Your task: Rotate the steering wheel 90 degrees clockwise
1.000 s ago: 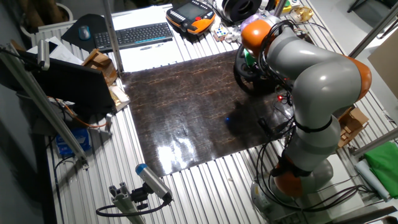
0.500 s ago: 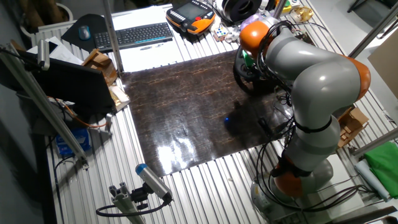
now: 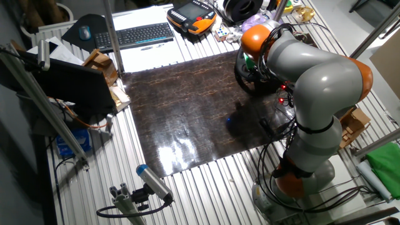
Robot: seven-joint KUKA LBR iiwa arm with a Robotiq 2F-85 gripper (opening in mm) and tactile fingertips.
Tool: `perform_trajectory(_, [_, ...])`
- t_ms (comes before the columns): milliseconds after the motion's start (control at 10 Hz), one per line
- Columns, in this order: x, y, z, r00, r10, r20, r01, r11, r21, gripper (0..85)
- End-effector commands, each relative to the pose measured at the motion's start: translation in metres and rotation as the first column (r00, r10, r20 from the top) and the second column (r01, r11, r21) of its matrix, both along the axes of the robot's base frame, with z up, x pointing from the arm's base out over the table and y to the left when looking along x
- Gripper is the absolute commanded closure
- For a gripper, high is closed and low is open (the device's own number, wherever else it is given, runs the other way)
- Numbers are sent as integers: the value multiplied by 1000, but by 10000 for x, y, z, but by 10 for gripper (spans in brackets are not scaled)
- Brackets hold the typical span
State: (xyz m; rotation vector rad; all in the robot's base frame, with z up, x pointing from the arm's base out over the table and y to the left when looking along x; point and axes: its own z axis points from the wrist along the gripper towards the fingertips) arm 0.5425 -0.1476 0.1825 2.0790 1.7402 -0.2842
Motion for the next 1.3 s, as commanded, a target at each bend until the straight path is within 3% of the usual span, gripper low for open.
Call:
perform_trajectory(0, [4, 7, 3, 1000, -8, 12, 8, 1000, 1, 843])
perform_trajectory(100, [5, 10, 4, 1000, -9, 20, 9, 1000, 1, 783])
perform_trajectory(600, [4, 6, 29, 999, -19, 30, 19, 1000, -6, 10])
perform_trajectory(1000, [5, 10, 48, 1000, -10, 29, 10, 1000, -9, 0])
perform_trajectory(1200, [5, -1, 140, 1000, -2, 20, 2, 1000, -1, 0])
